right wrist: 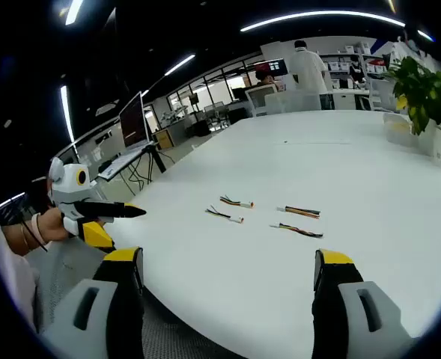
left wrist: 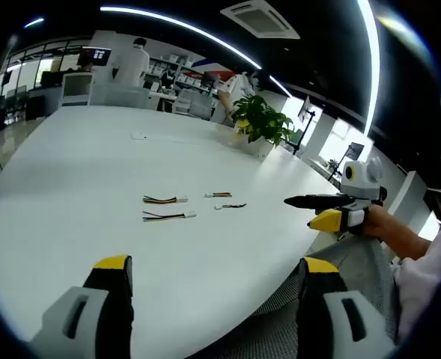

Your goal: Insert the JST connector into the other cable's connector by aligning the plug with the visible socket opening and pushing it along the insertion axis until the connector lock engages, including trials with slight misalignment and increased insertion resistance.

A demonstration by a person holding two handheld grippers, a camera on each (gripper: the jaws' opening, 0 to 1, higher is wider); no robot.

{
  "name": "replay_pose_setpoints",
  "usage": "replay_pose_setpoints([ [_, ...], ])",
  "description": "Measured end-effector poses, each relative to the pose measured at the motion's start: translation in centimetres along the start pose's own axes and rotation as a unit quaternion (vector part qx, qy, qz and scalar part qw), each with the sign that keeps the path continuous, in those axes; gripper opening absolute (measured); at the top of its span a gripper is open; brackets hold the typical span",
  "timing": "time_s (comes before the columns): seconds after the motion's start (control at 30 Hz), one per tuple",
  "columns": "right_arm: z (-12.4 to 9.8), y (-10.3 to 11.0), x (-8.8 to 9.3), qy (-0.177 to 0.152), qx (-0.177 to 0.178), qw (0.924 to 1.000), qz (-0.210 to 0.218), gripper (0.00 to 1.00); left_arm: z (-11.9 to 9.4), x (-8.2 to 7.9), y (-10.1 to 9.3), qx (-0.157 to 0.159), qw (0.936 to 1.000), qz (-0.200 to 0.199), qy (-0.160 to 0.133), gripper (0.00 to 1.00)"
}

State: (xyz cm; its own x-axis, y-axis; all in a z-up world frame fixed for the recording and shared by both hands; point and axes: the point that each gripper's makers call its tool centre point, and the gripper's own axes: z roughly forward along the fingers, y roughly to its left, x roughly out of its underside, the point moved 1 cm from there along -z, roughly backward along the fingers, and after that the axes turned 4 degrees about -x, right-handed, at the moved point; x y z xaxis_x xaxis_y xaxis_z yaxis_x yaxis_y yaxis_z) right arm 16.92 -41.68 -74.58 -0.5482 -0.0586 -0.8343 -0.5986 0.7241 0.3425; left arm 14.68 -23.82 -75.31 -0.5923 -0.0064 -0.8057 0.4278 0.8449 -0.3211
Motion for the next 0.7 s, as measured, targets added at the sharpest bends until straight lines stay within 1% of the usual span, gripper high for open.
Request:
replay_pose_setpoints([
  [0.23,-0.2,-0.3,-0.5,-0.015,0.004,0.9999,0.003,0.93,-0.2,0.0,0.5,-0.010,0.9999,-0.004,-0.001,0.89],
  [0.3,-0.2,-0.4,-0.6,-0.019,0.004,0.9998,0.005,0.93,-0.2,-0.1,0.5,-0.011,0.9998,-0.014,-0.004,0.88],
  [0.4,-0.3,-0.7,-0.4,-0.018,0.011,0.9997,0.012,0.93,-0.2,-0.2,0.5,-0.010,0.9996,-0.024,-0.010,0.88],
  [0.53,-0.3,-0.8,-0.3,-0.017,0.011,0.9996,0.020,0.91,-0.1,0.1,0.5,-0.014,0.9997,-0.018,0.000,0.88],
  [0.63,-0.4,-0.9,-0.4,-0.011,0.019,0.9997,0.005,0.85,0.0,0.4,0.4,-0.015,0.9997,-0.015,0.008,0.88],
  [0.67,-0.5,-1.0,-0.7,-0.019,0.022,0.9996,-0.003,0.84,0.1,0.5,0.5,-0.015,0.9997,-0.015,0.010,0.88],
  [0.7,-0.7,-1.0,-1.0,-0.027,0.022,0.9994,-0.002,0.85,0.1,0.4,0.5,-0.016,0.9997,-0.015,0.010,0.88],
])
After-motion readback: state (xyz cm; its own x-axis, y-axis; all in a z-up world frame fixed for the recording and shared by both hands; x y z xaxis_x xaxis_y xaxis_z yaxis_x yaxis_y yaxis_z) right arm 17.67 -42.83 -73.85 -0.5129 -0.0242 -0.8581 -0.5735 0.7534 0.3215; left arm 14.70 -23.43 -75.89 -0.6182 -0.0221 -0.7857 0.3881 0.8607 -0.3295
